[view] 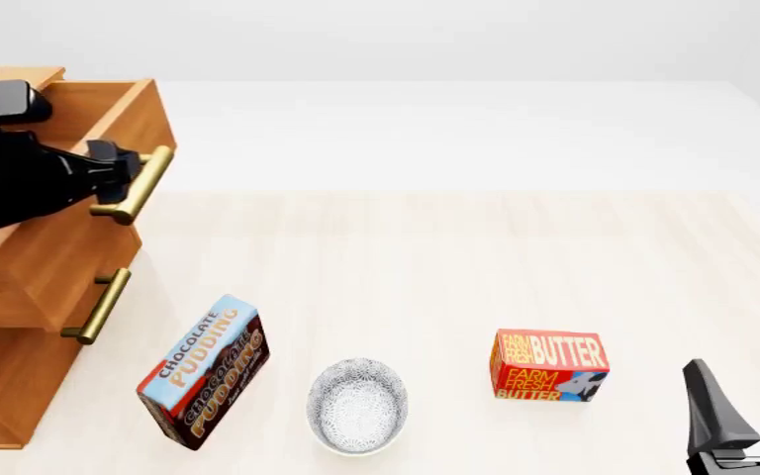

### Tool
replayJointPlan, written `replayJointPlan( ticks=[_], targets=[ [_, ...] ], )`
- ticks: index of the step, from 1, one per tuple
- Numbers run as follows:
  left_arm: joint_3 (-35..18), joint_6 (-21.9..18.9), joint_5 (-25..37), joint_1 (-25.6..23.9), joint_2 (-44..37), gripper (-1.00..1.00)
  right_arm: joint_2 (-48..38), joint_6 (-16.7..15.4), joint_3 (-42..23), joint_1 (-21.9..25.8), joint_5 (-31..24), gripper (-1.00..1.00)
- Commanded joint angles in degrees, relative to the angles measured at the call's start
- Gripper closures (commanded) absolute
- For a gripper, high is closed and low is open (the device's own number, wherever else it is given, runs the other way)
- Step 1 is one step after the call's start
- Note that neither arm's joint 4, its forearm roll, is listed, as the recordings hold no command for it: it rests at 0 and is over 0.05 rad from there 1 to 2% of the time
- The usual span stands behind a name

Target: Put the bowl in the top drawer of the cabinet.

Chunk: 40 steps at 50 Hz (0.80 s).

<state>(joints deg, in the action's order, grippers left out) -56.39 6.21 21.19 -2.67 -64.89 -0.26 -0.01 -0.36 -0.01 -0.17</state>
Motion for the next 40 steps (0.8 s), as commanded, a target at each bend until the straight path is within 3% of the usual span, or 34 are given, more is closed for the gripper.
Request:
replayJointPlan(
  ticks=[1,40],
  targets=[
    [3.06,0.96,-0.02,-1.29,-1.96,-1.0,-0.02,0.01,0.06,0.0,0.08,-1.0],
    [5.59,3.85,-0.01,-7.57,-1.95,-1.0,-0.02,0.0,0.06,0.01,0.08,-1.0]
  ],
)
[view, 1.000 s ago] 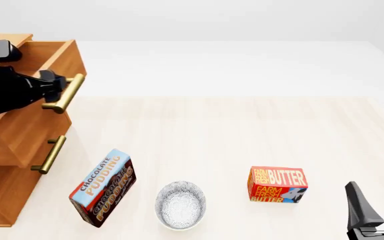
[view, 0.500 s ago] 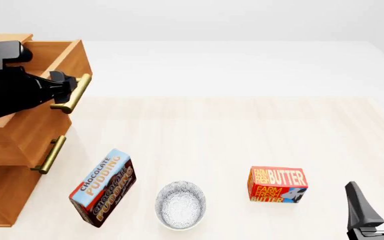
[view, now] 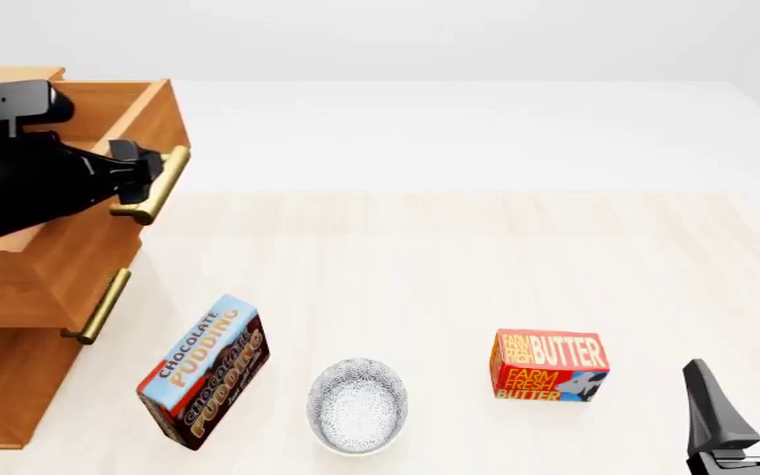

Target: Put the bowl in the top drawer of the cabinet.

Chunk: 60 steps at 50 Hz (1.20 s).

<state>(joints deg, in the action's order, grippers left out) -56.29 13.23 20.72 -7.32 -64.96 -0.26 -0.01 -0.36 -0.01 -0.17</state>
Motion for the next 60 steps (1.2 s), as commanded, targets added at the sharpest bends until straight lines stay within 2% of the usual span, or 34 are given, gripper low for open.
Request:
replayJointPlan(
  ticks=[1,28,60],
  targets=[
    [5.53,-3.16,0.43,-3.05,-1.91,-1.0,-0.01,0.0,0.06,0.01,0.08,-1.0],
    [5.44,-4.01,0.45,-6.26,-0.82,-1.0,-0.01,0.01,0.06,0.01,0.08,-1.0],
    [4.55,-6.88,0.91,-9.55,0.62,-1.0,-0.01,0.0,0.06,0.0,0.08,-1.0]
  ],
)
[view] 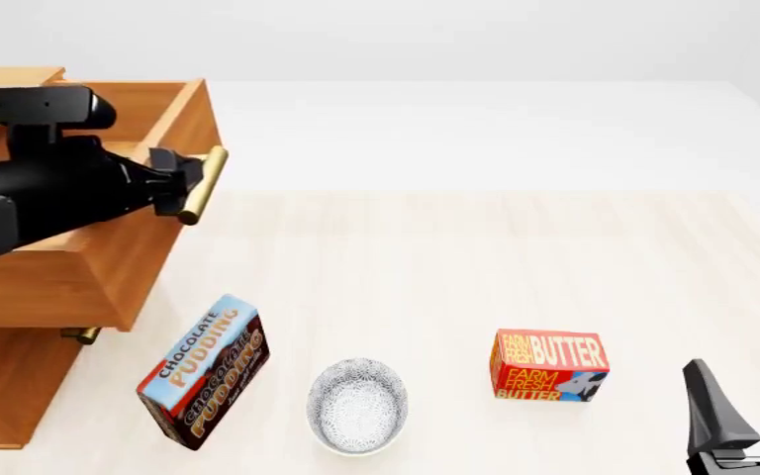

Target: Put the bowl in the top drawer of the cabinet.

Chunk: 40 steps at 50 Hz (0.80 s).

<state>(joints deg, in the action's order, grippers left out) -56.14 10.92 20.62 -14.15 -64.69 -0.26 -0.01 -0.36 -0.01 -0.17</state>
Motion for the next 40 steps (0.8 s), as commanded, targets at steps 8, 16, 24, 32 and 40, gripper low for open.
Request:
replayJointPlan(
  ticks=[8,16,24,32,40],
  targets=[
    [4.24,-4.94,0.87,-3.86,0.11,-1.0,-0.02,0.0,0.06,0.01,0.07,-1.0],
    [4.05,-4.99,0.82,-4.66,0.36,-1.0,0.03,0.0,0.05,-0.07,0.05,-1.0],
    [4.16,-4.68,0.56,-5.96,1.2,-1.0,0.03,-0.01,0.06,-0.08,0.04,-1.0],
    [4.47,-4.2,-0.01,-6.59,0.92,-1.0,0.03,-0.01,0.06,-0.07,0.04,-1.0],
    [4.68,-3.91,-0.39,-7.52,0.74,-1.0,0.03,0.01,0.06,-0.07,0.04,-1.0]
  ],
)
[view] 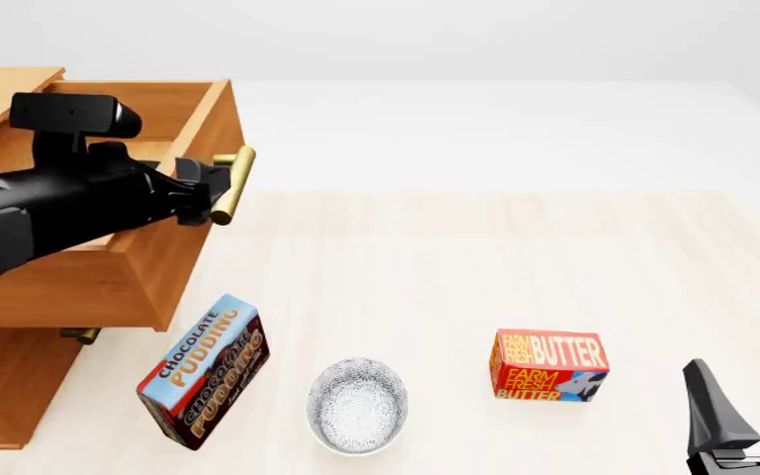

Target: Put the bowl in the top drawer of the cabinet.

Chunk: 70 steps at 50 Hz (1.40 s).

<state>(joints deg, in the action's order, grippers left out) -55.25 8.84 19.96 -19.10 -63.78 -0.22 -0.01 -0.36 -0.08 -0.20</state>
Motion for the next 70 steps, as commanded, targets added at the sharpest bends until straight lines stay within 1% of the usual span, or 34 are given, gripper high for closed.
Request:
replayJointPlan(
  ticks=[1,26,44,70],
  targets=[
    [3.79,-1.79,0.18,-2.74,-0.2,-1.0,-0.01,0.0,0.06,0.0,0.08,-1.0],
    [3.21,-1.67,-0.32,-4.9,-0.94,-1.0,-0.02,0.01,0.06,0.0,0.07,-1.0],
    [1.78,-3.69,3.41,-5.12,4.13,-1.0,-0.01,0.01,0.06,0.0,0.07,-1.0],
    [0.4,-4.84,7.85,-4.67,10.45,-1.0,-0.01,0.0,0.06,0.01,0.08,-1.0]
  ],
)
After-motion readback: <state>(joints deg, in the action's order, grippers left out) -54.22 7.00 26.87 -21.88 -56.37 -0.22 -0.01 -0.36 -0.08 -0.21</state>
